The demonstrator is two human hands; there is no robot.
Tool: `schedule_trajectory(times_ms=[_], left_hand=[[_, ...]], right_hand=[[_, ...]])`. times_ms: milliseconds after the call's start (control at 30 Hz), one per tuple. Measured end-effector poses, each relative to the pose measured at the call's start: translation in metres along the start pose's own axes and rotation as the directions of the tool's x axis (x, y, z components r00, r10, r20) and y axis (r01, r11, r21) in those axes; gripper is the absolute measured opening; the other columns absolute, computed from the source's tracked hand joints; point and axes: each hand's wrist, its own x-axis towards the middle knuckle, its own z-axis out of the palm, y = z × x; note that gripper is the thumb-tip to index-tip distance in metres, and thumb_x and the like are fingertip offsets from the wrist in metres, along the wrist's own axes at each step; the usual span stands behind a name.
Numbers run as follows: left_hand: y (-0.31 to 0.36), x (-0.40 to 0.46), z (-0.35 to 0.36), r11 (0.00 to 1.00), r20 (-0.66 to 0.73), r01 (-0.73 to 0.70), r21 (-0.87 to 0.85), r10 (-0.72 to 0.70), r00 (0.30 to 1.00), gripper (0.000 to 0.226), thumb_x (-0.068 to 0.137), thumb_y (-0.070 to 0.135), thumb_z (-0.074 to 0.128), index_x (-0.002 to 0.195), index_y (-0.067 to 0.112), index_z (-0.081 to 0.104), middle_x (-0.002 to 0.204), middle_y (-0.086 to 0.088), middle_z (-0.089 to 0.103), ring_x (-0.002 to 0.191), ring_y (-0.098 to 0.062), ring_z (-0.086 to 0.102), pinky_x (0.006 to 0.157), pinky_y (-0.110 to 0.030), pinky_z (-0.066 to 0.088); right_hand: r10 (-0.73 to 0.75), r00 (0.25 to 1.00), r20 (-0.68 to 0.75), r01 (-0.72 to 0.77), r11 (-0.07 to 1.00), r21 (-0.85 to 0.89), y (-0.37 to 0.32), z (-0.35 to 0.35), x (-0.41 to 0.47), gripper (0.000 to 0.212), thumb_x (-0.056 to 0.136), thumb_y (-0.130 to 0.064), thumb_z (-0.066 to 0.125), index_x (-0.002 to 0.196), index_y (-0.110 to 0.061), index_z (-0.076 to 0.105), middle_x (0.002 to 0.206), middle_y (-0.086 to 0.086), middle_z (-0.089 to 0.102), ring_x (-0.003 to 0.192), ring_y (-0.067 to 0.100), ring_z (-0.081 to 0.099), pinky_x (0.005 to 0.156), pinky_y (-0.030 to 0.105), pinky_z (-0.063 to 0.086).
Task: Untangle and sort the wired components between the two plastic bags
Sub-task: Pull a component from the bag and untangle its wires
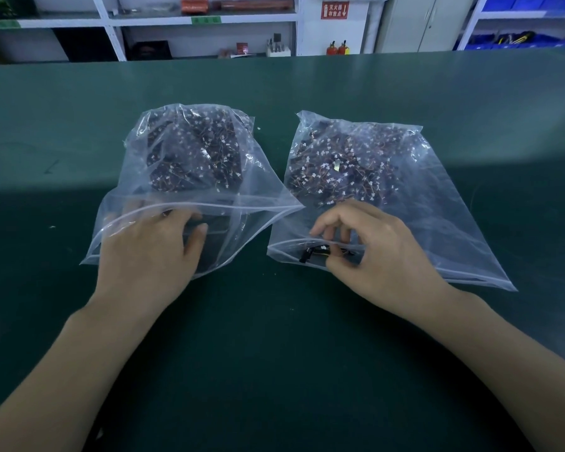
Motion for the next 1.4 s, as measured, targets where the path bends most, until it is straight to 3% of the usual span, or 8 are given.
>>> schedule_trajectory(times_ms=[167,367,533,667,900,1067,1233,1400], left_hand=[[-0.002,0.000,0.005,0.998,0.078,0.049,-0.030,-0.047,0.996,0.031,0.104,0.043,0.054,0.115,0.022,0.074,0.111,-0.005,0.075,0.105,-0.035,0.067,0.086,-0.046,0.050],[-0.004,-0.001,0.006,0.998,0.018,-0.029,-0.049,0.030,0.999,0.031,0.108,0.029,0.052,0.101,0.014,0.079,0.103,-0.004,0.077,0.091,-0.035,0.070,0.076,-0.045,0.053],[0.007,0.000,0.001,0.988,-0.079,-0.054,-0.148,0.042,0.996,0.024,0.099,0.025,0.062,0.083,0.017,0.078,0.081,0.002,0.073,0.074,-0.031,0.066,0.064,-0.039,0.052],[0.025,-0.004,-0.009,0.895,-0.209,-0.195,-0.401,0.118,0.971,0.021,0.088,0.021,0.063,0.071,0.019,0.076,0.070,0.008,0.065,0.066,-0.019,0.059,0.061,-0.040,0.052],[0.048,-0.016,-0.020,0.765,-0.349,-0.366,-0.529,0.197,0.916,0.018,0.081,0.004,0.068,0.067,0.011,0.076,0.067,0.005,0.064,0.061,-0.015,0.058,0.057,-0.033,0.046],[0.060,-0.022,-0.027,0.597,-0.162,-0.215,-0.773,0.142,0.976,0.023,0.085,0.015,0.061,0.069,0.015,0.077,0.072,0.009,0.071,0.065,-0.014,0.065,0.062,-0.016,0.044],[0.064,-0.025,-0.024,0.458,0.042,-0.005,-0.889,0.091,0.995,0.027,0.084,0.030,0.055,0.066,0.027,0.074,0.069,0.004,0.069,0.057,-0.015,0.058,0.054,-0.031,0.046],[0.063,-0.021,-0.019,0.331,0.210,0.160,-0.930,0.121,0.970,0.028,0.080,0.032,0.053,0.061,0.023,0.072,0.067,-0.001,0.069,0.058,-0.010,0.060,0.057,-0.018,0.049]], right_hand=[[-0.035,0.999,0.011,0.036,0.999,-0.041,0.000,0.001,-0.001,0.029,0.081,-0.009,0.078,0.102,-0.028,0.071,0.093,-0.014,0.062,0.083,0.014,0.061,0.074,0.040,0.056],[-0.048,0.999,0.006,0.048,0.998,-0.032,0.002,0.003,-0.001,0.021,0.083,-0.027,0.087,0.098,-0.026,0.073,0.094,-0.014,0.061,0.083,0.014,0.060,0.073,0.040,0.055],[-0.037,0.999,-0.016,0.036,0.999,-0.010,0.003,0.004,-0.001,0.020,0.085,-0.030,0.087,0.099,-0.025,0.073,0.094,-0.013,0.063,0.083,0.015,0.062,0.073,0.041,0.056],[-0.040,0.999,-0.019,0.040,0.999,0.003,0.002,0.004,-0.002,0.021,0.087,-0.030,0.086,0.103,-0.024,0.073,0.094,-0.013,0.063,0.084,0.014,0.062,0.074,0.041,0.055],[-0.110,0.993,0.050,0.111,0.994,-0.017,-0.001,0.008,-0.003,0.034,0.087,-0.041,0.084,0.114,-0.023,0.071,0.105,-0.013,0.065,0.089,0.010,0.061,0.082,0.034,0.055],[-0.171,0.985,0.017,0.171,0.985,0.032,-0.003,0.009,-0.003,0.039,0.087,-0.042,0.085,0.119,-0.025,0.070,0.107,-0.013,0.066,0.089,0.009,0.061,0.084,0.026,0.051],[-0.149,0.985,-0.083,0.158,0.981,0.109,-0.001,0.009,-0.003,0.038,0.090,-0.030,0.086,0.123,-0.022,0.068,0.108,-0.011,0.070,0.091,0.014,0.067,0.084,0.028,0.054],[-0.269,0.959,-0.085,0.277,0.955,0.105,0.000,0.010,-0.001,0.010,0.096,-0.017,0.081,0.105,-0.012,0.081,0.098,-0.004,0.074,0.088,0.014,0.070,0.080,0.035,0.056]])
